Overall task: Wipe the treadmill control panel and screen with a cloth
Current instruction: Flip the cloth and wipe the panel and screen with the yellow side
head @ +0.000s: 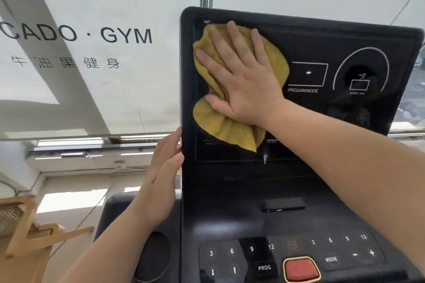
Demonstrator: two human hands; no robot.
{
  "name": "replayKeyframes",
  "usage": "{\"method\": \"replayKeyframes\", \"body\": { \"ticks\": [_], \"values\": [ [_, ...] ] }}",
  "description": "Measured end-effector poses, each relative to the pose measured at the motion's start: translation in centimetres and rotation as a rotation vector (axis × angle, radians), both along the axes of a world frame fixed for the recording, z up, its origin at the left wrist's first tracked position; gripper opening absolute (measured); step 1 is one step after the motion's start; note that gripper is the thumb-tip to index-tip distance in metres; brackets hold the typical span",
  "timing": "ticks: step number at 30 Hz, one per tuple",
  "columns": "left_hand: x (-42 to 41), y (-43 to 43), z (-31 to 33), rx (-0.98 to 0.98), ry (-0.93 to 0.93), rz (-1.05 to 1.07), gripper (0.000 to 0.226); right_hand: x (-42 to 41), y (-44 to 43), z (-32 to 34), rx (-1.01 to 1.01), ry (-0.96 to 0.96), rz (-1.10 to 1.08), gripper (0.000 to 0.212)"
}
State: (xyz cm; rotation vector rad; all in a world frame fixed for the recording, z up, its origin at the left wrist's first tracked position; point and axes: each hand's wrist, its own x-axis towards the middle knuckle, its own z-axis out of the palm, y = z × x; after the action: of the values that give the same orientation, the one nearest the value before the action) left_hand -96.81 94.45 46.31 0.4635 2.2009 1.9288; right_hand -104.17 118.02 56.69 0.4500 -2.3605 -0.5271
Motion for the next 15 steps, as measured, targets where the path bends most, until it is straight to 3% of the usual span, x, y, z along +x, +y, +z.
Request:
{"method": "replayKeyframes", "body": {
  "ticks": [3,8,12,15],
  "values": [
    [0.1,0.6,-0.6,0.022,0.060,0.052,0.066,3.1,-0.1,-5.4,0.099,-0.098,0.112,0.081],
    [0.9,2.0,-1.2,0.007,0.122,0.202,0.065,6.9,1.2,-12.1,0.293,-0.187,0.215,0.068],
    [0.9,2.0,-0.5,0.019,0.103,0.237,0.065,4.8,2.9,-8.6,0.424,-0.224,0.314,0.063],
    [0.9,1.7,-0.2,0.013,0.091,0.213,0.064,1.7,3.8,-2.8,0.309,-0.125,0.231,0.061]
  ]
}}
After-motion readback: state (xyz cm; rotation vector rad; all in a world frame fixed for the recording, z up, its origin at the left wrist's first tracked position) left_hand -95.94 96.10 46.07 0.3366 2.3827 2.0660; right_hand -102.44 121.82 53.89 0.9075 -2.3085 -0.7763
